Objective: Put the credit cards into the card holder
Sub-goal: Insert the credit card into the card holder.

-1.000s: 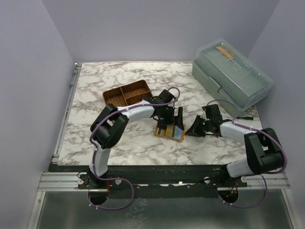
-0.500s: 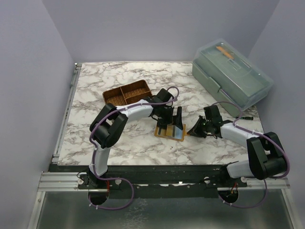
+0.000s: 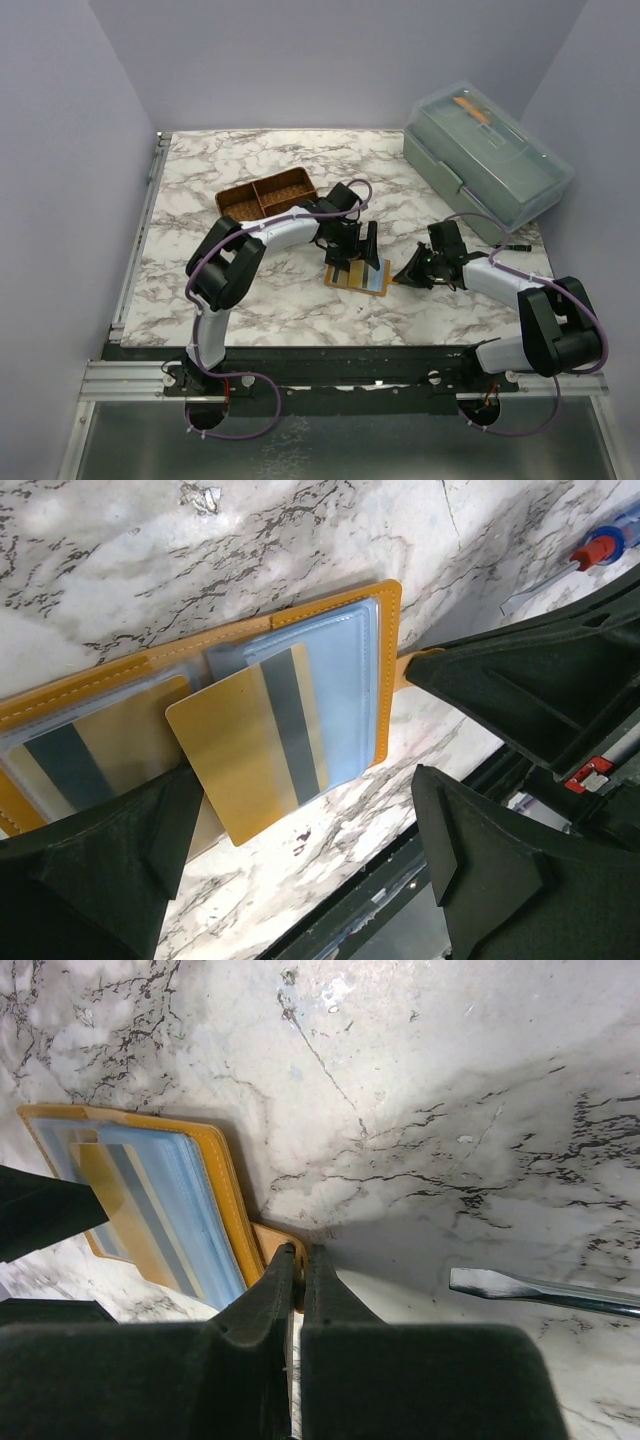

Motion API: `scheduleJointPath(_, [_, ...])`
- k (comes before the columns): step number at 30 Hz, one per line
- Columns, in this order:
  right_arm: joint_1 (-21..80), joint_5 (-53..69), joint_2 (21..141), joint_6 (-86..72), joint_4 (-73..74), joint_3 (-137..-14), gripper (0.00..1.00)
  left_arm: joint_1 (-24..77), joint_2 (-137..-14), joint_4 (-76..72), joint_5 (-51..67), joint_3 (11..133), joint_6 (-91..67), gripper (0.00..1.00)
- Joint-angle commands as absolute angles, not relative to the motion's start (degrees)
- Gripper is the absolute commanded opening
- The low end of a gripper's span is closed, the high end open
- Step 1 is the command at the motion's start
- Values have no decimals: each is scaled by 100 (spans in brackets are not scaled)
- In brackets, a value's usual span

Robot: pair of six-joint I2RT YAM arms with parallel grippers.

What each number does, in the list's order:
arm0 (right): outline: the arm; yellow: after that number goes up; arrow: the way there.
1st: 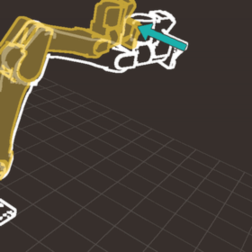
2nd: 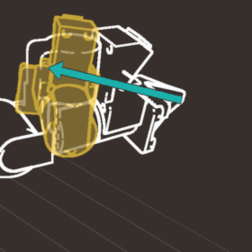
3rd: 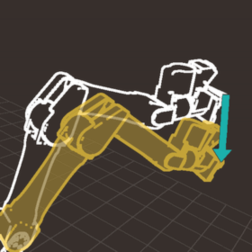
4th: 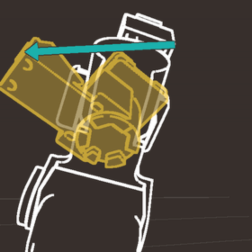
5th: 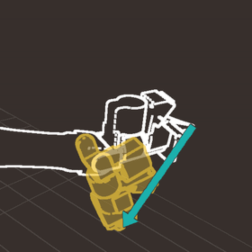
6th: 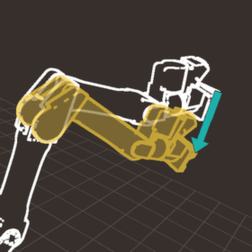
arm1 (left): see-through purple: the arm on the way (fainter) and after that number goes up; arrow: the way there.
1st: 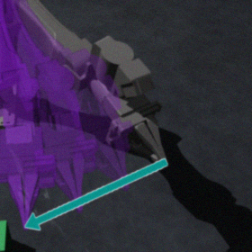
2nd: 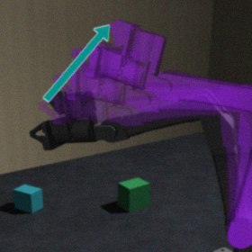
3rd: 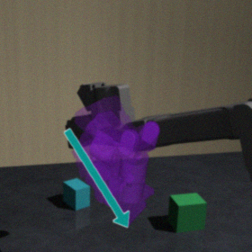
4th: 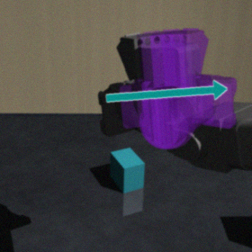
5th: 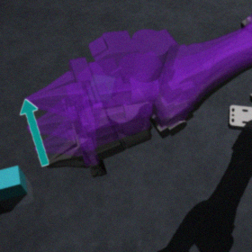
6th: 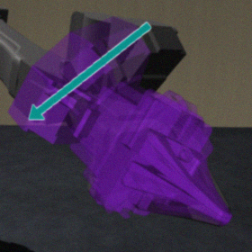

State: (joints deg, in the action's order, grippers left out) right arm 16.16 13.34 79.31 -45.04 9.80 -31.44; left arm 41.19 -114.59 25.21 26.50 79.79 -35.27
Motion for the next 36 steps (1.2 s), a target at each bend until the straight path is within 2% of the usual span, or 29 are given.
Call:
scheduleJointPath(1, [1560, 859, 8041, -4267, 1318, -3032, 0, 4368, -11639, 2976, 2098, 8168, -3524, 93])
scheduleJointPath(15, [1557, 1029, 8167, -4220, 1127, -3023, 0, 4852, -11821, 2648, 2183, 8548, -3587, 91])
scheduleJointPath(23, [1555, 860, 8078, -4145, 1287, -3059, 0, 4838, -11621, 2817, 1939, 8538, -3280, 98])
scheduleJointPath(27, [1555, 791, 7995, -4131, 1336, -3079, 0, 4739, -11357, 3284, 1849, 8542, -3027, 99])
scheduleJointPath(34, [1554, 810, 8059, -4103, 1333, -3115, 0, 4667, -10932, 3554, 1706, 8285, -3054, 98])
scheduleJointPath(36, [1555, 822, 8040, -4100, 1328, -3110, 0, 4666, -10908, 3545, 1705, 8264, -3074, 93])
